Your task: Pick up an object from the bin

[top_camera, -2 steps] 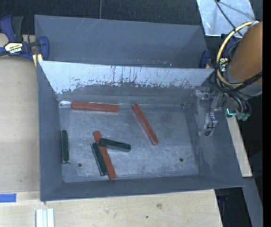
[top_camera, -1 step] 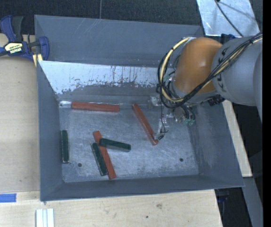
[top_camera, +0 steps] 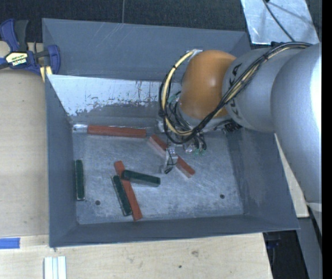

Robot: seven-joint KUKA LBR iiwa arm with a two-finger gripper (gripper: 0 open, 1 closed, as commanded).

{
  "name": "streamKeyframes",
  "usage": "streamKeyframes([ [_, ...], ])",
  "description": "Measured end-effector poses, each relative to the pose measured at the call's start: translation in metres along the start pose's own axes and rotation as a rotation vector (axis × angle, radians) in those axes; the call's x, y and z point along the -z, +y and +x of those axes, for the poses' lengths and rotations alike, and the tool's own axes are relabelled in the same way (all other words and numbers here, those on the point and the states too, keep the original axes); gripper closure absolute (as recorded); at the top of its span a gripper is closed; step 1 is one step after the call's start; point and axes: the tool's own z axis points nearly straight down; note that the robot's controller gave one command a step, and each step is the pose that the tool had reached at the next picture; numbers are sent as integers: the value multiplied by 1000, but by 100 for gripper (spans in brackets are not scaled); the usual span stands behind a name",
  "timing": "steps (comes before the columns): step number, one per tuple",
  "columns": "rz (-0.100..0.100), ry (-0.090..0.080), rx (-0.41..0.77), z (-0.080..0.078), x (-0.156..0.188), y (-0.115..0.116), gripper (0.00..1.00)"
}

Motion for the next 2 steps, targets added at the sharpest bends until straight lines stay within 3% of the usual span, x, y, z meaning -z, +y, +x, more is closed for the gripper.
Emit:
streamKeyframes([
  [1,3,-6,-5,-2,3,-5,100],
  [2,4,-9,30,88,126,-20,100],
])
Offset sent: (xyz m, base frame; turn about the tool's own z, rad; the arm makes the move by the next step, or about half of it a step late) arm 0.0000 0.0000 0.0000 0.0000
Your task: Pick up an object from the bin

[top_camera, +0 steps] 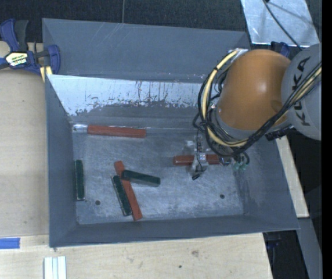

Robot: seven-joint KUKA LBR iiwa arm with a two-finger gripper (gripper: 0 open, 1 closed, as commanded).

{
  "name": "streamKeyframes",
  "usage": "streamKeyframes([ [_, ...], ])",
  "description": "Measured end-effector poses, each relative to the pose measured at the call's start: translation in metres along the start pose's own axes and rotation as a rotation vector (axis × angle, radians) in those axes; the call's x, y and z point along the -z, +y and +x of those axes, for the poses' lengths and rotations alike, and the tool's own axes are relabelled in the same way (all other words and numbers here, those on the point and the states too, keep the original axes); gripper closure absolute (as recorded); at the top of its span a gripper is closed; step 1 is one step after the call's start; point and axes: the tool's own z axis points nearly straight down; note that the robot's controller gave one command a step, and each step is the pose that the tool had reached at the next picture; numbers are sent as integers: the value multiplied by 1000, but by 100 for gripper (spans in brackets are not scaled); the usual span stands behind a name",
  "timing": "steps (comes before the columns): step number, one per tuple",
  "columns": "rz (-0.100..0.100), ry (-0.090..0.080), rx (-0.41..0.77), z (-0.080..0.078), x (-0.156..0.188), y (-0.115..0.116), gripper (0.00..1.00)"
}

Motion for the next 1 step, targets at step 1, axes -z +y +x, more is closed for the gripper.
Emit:
streamKeyframes([
  [1,1,-2,239,-13,107,-35,100],
])
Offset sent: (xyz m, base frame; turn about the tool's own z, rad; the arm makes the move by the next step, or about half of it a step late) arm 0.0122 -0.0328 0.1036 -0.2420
